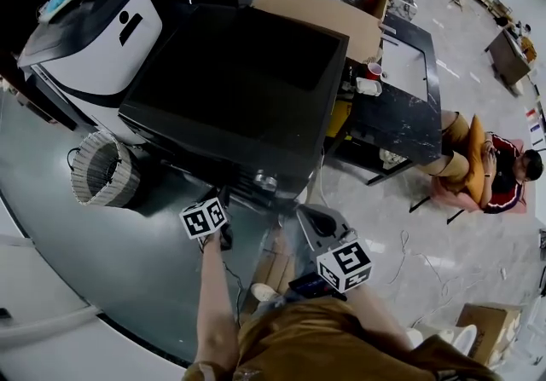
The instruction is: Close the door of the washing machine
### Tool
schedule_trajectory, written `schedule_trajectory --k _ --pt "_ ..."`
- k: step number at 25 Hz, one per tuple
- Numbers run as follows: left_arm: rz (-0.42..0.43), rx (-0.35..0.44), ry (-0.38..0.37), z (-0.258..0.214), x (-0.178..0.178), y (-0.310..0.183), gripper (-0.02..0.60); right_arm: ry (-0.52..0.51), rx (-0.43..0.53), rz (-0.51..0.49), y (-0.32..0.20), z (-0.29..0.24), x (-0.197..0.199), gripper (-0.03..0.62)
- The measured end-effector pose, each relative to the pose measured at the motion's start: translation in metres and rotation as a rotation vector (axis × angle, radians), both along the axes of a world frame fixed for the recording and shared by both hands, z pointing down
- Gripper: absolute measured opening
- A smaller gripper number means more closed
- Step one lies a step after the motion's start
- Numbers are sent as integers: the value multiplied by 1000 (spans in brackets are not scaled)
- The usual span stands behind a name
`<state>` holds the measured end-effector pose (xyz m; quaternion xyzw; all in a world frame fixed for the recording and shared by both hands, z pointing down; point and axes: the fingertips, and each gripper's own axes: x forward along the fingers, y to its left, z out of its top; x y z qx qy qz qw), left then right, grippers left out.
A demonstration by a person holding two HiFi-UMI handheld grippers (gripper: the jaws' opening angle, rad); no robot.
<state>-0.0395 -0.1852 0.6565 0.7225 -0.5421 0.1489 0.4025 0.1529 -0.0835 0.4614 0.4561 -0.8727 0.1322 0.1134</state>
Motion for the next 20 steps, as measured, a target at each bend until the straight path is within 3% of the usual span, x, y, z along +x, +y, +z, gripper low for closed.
schedule_trajectory --k 6,12,20 --pt "25 149 -61 -50 -10 14 154 113 76 -5 14 -8 -11 11" --pt "58 305 -90 -112 -18 53 121 110 111 -14 33 -17 -30 11" --pt "19 483 -66 -188 -24 114 76 111 178 -2 53 -43 -51 11"
